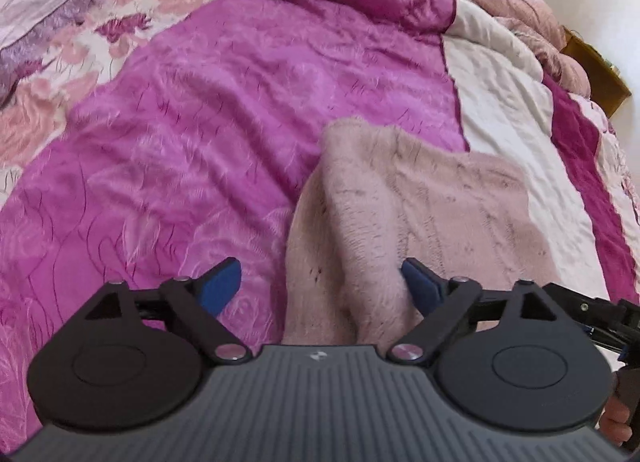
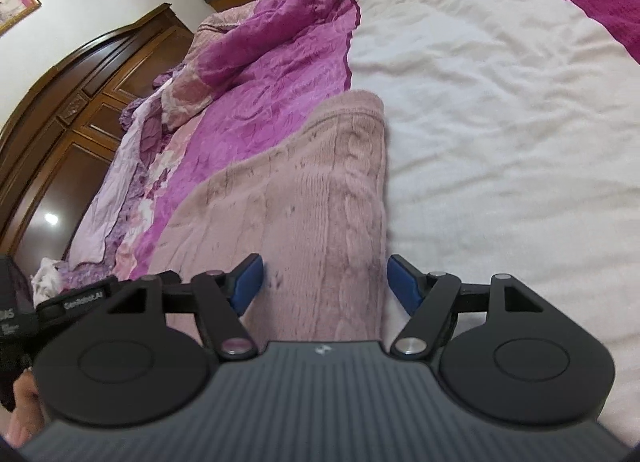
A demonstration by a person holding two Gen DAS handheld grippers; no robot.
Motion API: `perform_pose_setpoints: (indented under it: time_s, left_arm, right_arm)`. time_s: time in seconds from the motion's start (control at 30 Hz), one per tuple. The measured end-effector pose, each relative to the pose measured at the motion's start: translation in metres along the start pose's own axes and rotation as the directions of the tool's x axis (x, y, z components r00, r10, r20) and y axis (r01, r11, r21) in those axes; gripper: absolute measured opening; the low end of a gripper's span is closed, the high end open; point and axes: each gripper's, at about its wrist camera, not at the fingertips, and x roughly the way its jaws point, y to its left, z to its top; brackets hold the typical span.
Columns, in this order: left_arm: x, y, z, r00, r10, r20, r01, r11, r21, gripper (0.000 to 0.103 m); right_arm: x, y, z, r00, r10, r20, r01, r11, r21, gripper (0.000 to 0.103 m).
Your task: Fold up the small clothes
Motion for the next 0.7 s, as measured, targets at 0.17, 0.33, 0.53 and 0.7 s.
perform_pose_setpoints:
  time_s: [0.17, 0.33, 0.53, 0.7]
  left_arm:
    - [0.006, 0.005, -0.001, 0.999, -0.039, -0.031, 0.038, 0.998, -0.04, 0.094]
    - [0.013, 0.006, -0.004, 0.994, -0.091, -0.053, 0.088, 0.995, -0.055, 0.097]
    - [0.024, 0.004, -0.007, 0.98, -0.183, -0.08, 0.179, 0.982, -0.059, 0.099]
    - [0.031, -0.006, -0.012, 0.978, -0.197, -0.065, 0.196, 0.98, -0.017, 0.1]
  right_arm:
    - [0.009, 0.0, -0.003, 1.0, 0.0, -0.025, 0.0, 1.0, -0.02, 0.077]
    - [0.024, -0.003, -0.006, 0.998, 0.044, -0.043, -0.044, 0.999, -0.001, 0.079]
    - [0.031, -0.005, -0.005, 0.996, 0.08, -0.045, -0.08, 0.997, 0.002, 0.081]
    - [0.037, -0.004, -0.004, 0.994, 0.096, -0.043, -0.097, 0.995, -0.012, 0.081]
